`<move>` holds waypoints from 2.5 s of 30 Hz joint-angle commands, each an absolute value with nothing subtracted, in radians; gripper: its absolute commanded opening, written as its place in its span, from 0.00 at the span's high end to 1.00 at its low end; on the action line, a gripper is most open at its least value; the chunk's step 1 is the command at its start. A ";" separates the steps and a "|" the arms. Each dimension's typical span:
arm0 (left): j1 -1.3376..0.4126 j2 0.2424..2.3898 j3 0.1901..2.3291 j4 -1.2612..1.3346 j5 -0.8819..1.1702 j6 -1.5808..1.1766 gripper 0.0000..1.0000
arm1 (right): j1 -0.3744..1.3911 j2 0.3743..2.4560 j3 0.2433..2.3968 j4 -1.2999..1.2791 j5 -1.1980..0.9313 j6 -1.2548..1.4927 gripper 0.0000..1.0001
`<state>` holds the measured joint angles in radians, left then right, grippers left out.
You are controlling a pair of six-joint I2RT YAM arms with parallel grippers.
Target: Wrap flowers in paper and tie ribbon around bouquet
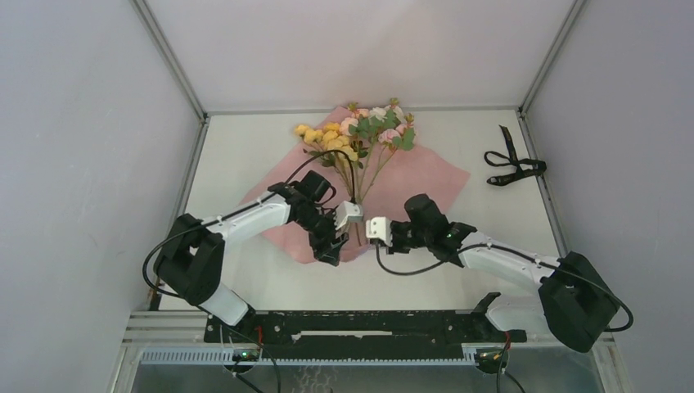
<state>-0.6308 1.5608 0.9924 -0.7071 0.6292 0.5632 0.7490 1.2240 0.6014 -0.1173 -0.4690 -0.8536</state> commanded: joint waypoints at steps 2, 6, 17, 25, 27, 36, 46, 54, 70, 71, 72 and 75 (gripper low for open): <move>-0.535 1.545 1.128 -0.893 0.648 0.681 0.16 | 0.661 1.267 0.622 0.062 -0.635 -0.569 1.00; -0.503 1.508 1.118 -0.926 0.661 0.706 0.02 | 0.607 1.344 0.673 0.073 -0.694 -0.382 1.00; -0.515 1.540 1.108 -0.582 0.669 0.387 0.13 | 0.474 1.586 0.861 0.053 -0.755 -0.015 1.00; -0.512 1.618 1.129 -0.513 0.613 0.292 0.92 | 0.470 1.564 0.862 0.018 -0.723 -0.006 0.88; -0.512 1.633 1.130 -0.509 0.592 0.280 1.00 | 0.470 1.538 0.862 0.005 -0.684 0.022 0.79; -0.512 1.757 1.190 -0.491 0.472 0.206 1.00 | 0.443 1.261 0.722 -0.222 -0.306 0.518 0.58; -0.517 1.816 1.253 -0.528 0.490 0.198 0.95 | 0.499 1.102 0.483 -0.231 -0.129 0.922 0.00; -0.517 1.834 1.259 -0.531 0.496 0.207 0.94 | 0.505 1.250 0.466 -0.108 -0.044 0.935 0.00; -0.517 1.905 1.346 -0.545 0.382 0.124 0.99 | 0.548 1.255 0.475 -0.035 0.071 0.862 1.00; -0.517 1.924 1.362 -0.556 0.364 0.119 1.00 | 0.571 1.248 0.494 -0.069 0.120 0.838 1.00; -0.516 1.944 1.379 -0.572 0.350 0.114 1.00 | 0.600 1.238 0.512 -0.099 0.168 0.817 1.00; -0.517 1.997 1.420 -0.613 0.328 0.097 1.00 | 0.668 1.209 0.575 -0.203 0.306 0.757 1.00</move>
